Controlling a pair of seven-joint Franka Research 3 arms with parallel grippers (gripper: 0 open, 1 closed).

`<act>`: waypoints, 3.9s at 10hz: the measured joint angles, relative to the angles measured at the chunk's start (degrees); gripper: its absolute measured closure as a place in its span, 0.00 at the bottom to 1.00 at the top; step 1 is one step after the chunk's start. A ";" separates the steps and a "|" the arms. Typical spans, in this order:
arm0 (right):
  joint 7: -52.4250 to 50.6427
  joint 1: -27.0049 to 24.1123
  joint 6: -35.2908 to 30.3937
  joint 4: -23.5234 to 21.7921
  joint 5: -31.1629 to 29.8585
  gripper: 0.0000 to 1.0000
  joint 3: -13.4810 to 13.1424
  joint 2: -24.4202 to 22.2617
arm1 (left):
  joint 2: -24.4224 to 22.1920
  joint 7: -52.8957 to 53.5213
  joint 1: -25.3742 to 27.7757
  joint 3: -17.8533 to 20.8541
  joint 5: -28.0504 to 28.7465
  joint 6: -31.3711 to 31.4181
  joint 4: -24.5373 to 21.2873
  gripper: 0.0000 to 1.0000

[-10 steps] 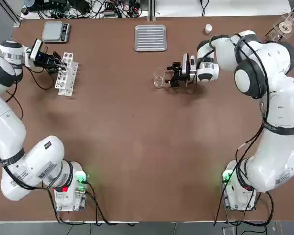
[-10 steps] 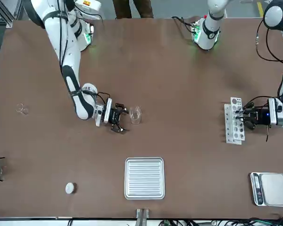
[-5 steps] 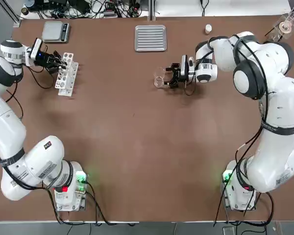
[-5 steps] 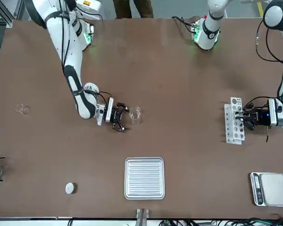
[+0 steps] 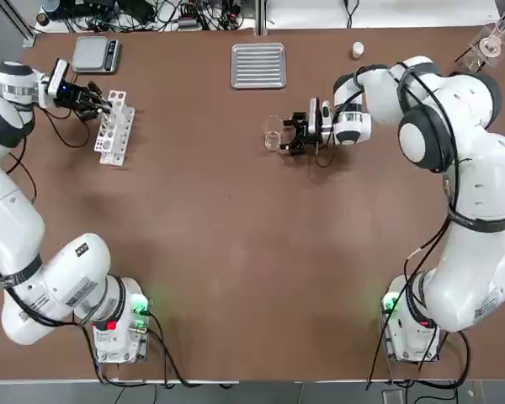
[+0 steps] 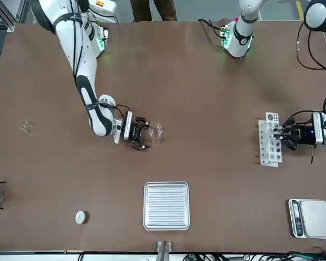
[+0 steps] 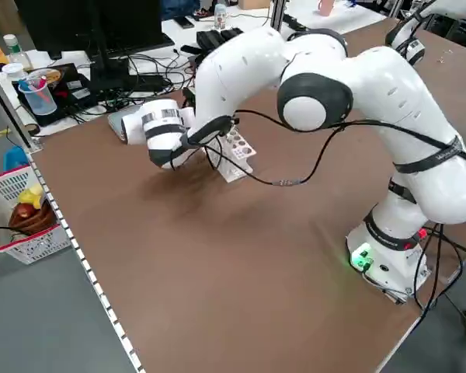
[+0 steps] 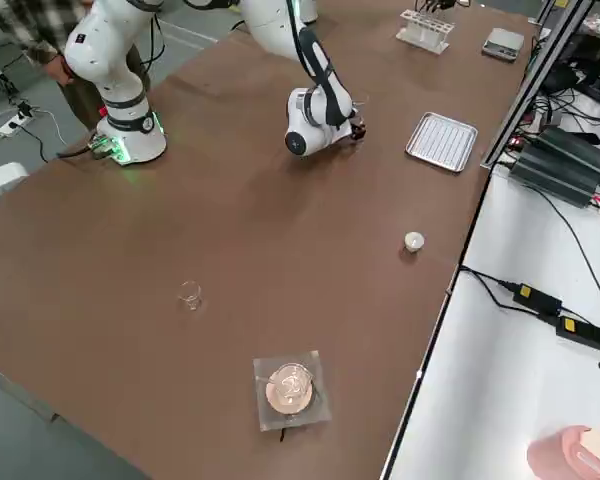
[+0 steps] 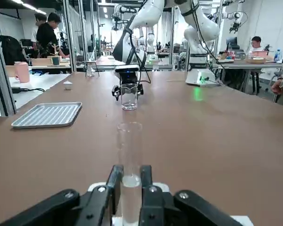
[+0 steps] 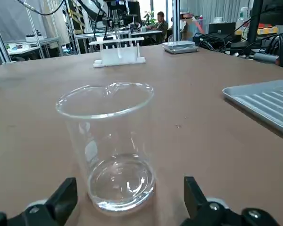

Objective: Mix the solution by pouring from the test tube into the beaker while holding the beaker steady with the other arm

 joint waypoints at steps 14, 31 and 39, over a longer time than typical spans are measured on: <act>-0.18 2.62 0.91 0.73 2.55 0.04 0.01 0.01 | -2.26 0.00 0.84 -1.33 0.02 -2.59 -0.39 0.79; -0.19 3.17 1.48 0.86 2.99 0.23 -0.03 0.08 | -6.95 -1.72 2.34 -1.81 -1.82 -5.34 -0.49 0.79; -0.12 3.10 1.21 0.72 2.99 0.23 -0.16 0.08 | -12.35 -16.07 -7.01 -2.46 -1.82 -2.44 -2.25 0.79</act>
